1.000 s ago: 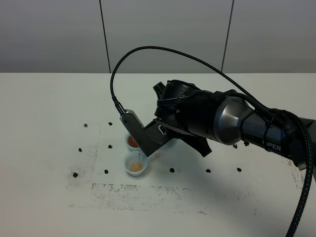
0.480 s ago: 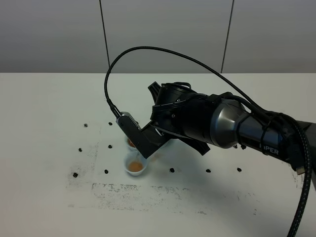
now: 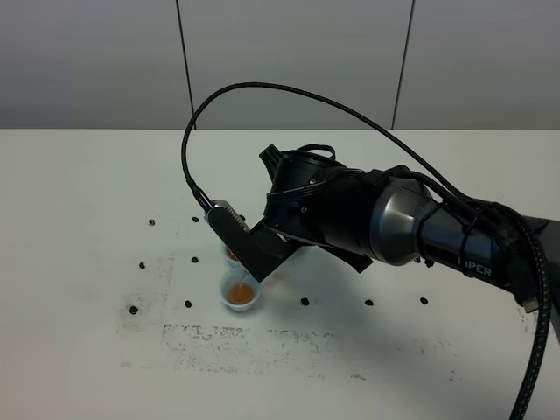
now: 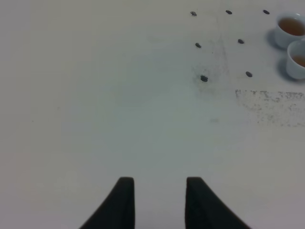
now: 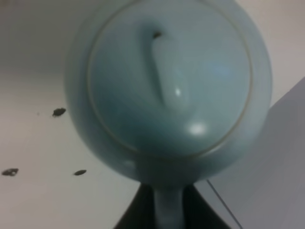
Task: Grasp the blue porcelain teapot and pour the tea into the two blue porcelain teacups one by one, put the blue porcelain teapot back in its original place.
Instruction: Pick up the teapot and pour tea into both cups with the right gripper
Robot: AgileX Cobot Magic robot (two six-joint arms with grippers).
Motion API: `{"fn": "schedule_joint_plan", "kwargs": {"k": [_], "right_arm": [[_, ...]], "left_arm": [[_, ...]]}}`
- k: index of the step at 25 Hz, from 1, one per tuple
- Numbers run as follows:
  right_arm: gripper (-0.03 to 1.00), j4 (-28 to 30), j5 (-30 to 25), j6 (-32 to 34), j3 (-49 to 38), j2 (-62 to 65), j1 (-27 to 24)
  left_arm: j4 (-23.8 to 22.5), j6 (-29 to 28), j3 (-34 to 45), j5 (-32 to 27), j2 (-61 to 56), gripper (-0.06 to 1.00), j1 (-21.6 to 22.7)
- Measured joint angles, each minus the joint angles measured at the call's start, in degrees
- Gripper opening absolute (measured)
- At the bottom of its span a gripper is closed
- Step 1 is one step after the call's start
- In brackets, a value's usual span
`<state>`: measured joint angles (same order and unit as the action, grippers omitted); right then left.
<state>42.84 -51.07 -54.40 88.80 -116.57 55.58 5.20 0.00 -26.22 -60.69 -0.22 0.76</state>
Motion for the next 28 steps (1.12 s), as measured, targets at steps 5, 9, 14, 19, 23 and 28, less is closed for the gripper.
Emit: {"fn": "schedule_joint_plan", "kwargs": {"k": [5, 9, 14, 19, 23, 28], "right_arm": [[0.03, 0.2, 0.0, 0.0, 0.0, -0.1, 0.1], [0.03, 0.4, 0.0, 0.0, 0.0, -0.1, 0.1], [0.03, 1.1, 0.0, 0.0, 0.0, -0.1, 0.1], [0.03, 1.5, 0.0, 0.0, 0.0, -0.1, 0.3], [0.03, 1.7, 0.0, 0.0, 0.0, -0.1, 0.6], [0.03, 2.7, 0.1, 0.0, 0.0, -0.1, 0.6]], "left_arm": [[0.0, 0.0, 0.0, 0.0, 0.0, 0.29, 0.0], [0.0, 0.0, 0.0, 0.0, 0.0, 0.29, 0.0], [0.0, 0.0, 0.0, 0.0, 0.0, 0.29, 0.0], [0.0, 0.0, 0.0, 0.0, 0.0, 0.29, 0.0], [0.0, 0.0, 0.0, 0.0, 0.0, 0.29, 0.0], [0.0, 0.0, 0.0, 0.0, 0.0, 0.29, 0.0]]}}
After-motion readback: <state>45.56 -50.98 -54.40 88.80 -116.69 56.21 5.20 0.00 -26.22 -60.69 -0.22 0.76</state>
